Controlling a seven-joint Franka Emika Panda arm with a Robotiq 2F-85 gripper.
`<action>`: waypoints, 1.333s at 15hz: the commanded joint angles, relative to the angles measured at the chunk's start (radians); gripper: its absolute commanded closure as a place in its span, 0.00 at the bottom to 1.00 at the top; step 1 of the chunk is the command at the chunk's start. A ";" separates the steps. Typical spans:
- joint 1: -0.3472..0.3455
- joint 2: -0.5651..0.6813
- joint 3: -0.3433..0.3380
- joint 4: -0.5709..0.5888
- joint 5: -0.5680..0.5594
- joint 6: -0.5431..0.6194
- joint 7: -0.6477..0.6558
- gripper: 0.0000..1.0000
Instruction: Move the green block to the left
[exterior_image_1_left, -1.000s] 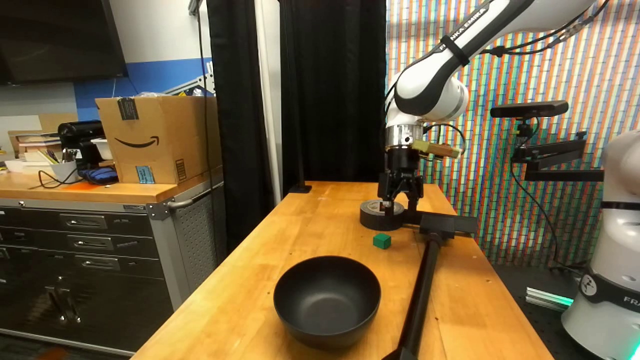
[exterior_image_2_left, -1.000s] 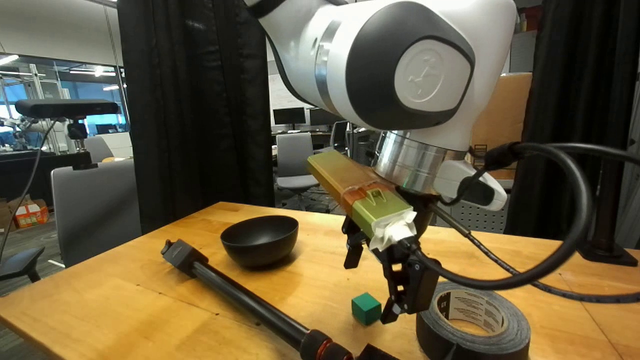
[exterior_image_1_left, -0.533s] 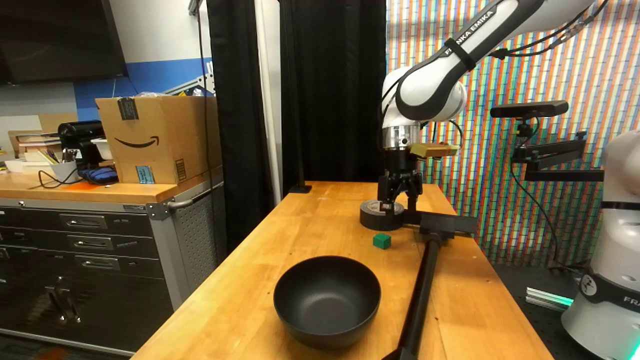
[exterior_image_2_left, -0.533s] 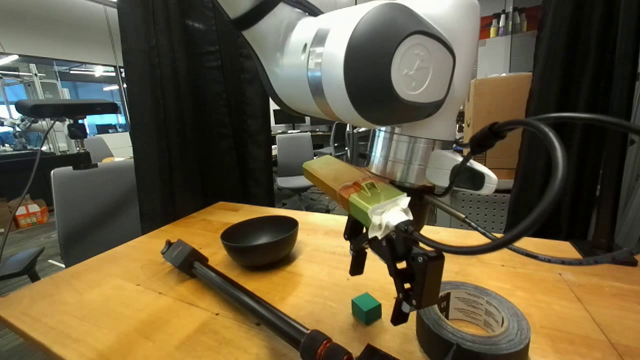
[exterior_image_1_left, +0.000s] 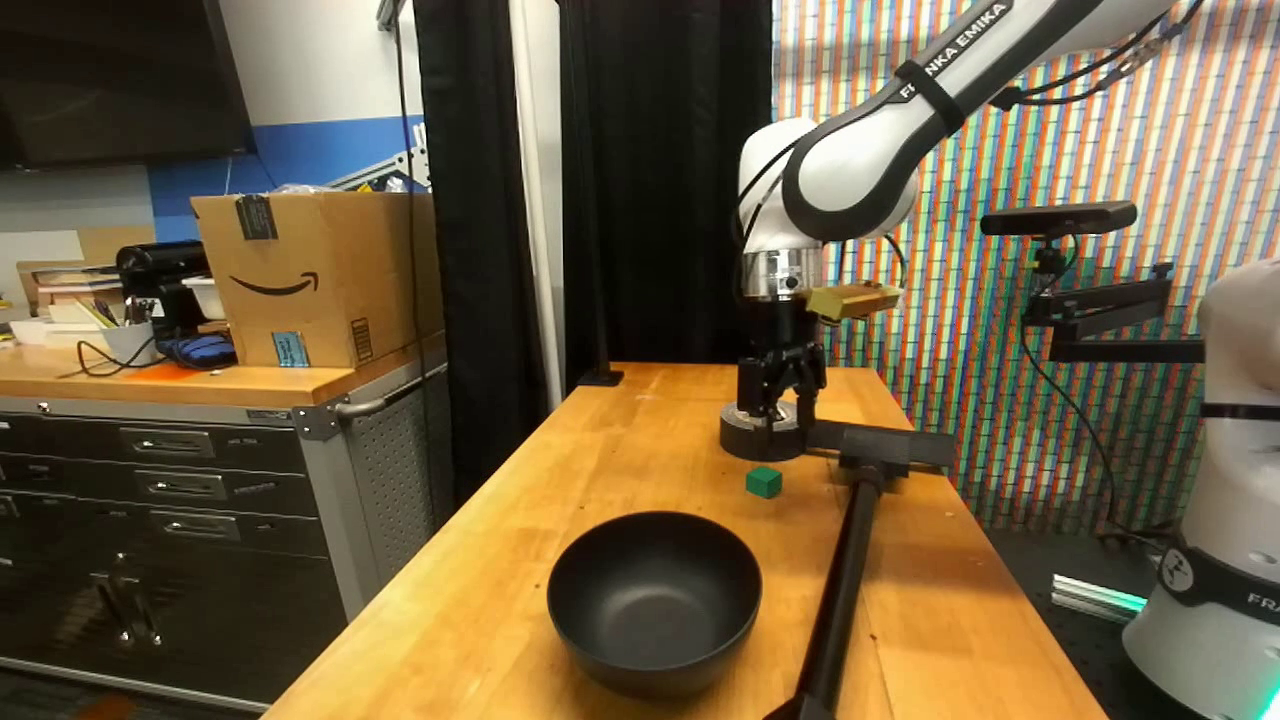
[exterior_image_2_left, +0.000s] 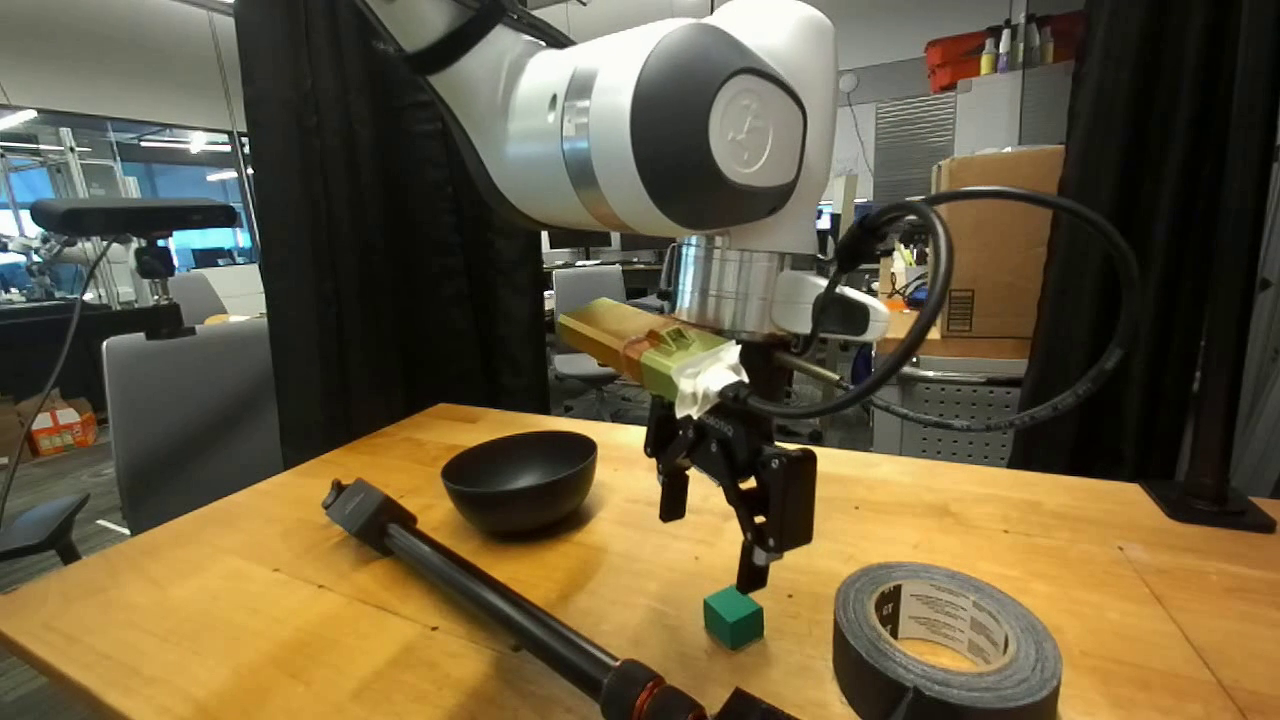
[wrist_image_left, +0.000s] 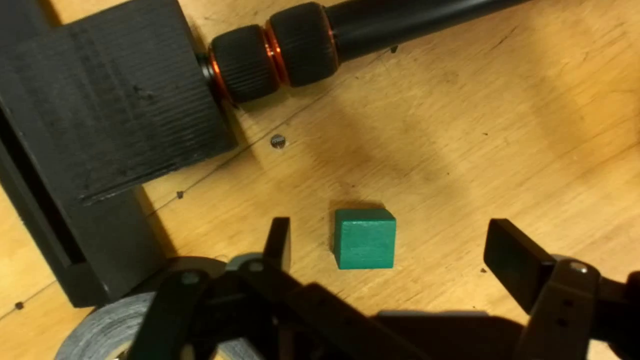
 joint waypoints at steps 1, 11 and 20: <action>0.024 0.031 -0.004 0.027 0.028 0.011 -0.012 0.00; 0.029 0.115 -0.022 0.031 0.133 0.026 -0.076 0.00; 0.028 0.188 -0.026 0.094 0.141 0.079 -0.099 0.00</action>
